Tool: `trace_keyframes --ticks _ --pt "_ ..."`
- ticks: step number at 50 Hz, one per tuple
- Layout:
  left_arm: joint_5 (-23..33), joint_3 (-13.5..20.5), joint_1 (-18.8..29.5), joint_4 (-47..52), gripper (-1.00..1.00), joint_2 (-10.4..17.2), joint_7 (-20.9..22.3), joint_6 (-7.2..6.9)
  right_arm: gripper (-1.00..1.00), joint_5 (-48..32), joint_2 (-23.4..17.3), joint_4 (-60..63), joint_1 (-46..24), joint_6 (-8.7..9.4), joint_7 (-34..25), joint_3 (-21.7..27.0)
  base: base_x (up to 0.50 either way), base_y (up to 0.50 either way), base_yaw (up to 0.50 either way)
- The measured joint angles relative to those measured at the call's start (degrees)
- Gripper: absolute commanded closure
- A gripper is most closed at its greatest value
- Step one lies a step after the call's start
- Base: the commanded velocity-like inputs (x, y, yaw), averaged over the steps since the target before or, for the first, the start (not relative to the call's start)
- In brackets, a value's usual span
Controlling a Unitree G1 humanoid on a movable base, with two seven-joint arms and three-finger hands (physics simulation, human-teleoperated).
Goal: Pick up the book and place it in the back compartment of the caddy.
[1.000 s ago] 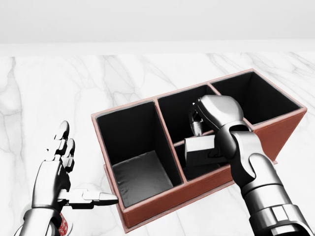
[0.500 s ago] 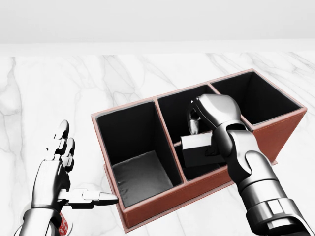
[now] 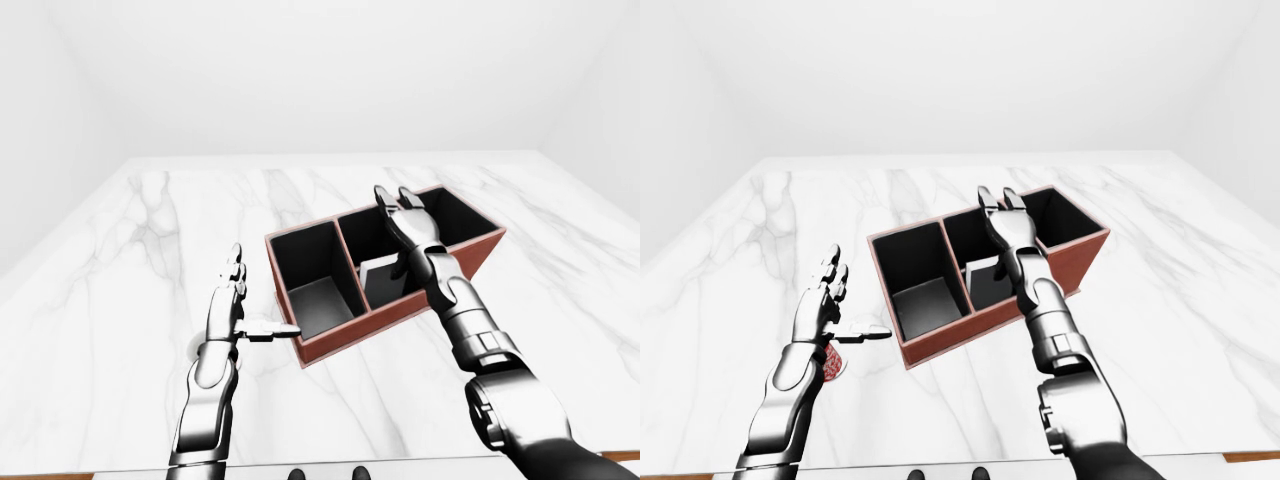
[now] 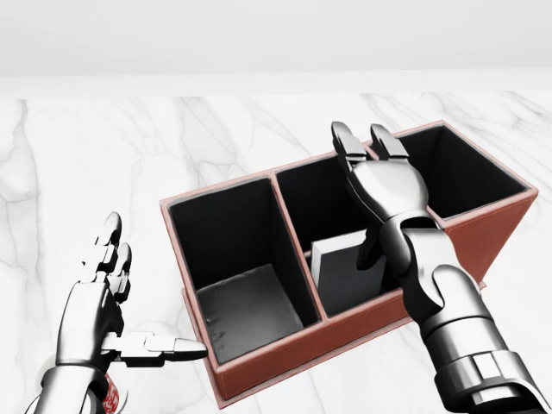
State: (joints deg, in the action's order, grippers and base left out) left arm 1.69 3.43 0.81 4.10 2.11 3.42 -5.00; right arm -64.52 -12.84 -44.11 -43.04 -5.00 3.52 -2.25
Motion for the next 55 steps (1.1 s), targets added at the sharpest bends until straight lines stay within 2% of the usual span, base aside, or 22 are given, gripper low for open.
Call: trace_keyframes --ticks 8,28,36,55 --pt "0.0 0.0 -0.1 0.1 -1.00 0.0 0.0 0.00 -1.00 0.6 0.3 7.0 2.6 0.00 -3.1 0.7 0.00 0.00 0.00" --pt "0.0 -0.1 -0.2 0.3 -1.00 0.0 0.1 0.00 -1.00 5.8 2.3 40.7 13.9 0.33 -18.1 3.5 0.00 0.00 0.00" --pt "0.0 -0.1 -0.4 1.0 -1.00 -0.1 0.1 0.00 -1.00 9.4 3.2 52.4 18.4 2.48 -22.5 4.6 0.00 0.00 0.00" --pt "-0.1 -0.2 -0.6 1.9 -1.00 -0.2 0.2 0.00 -1.00 16.5 4.0 75.1 25.9 9.73 -30.6 7.2 0.00 0.00 0.00"
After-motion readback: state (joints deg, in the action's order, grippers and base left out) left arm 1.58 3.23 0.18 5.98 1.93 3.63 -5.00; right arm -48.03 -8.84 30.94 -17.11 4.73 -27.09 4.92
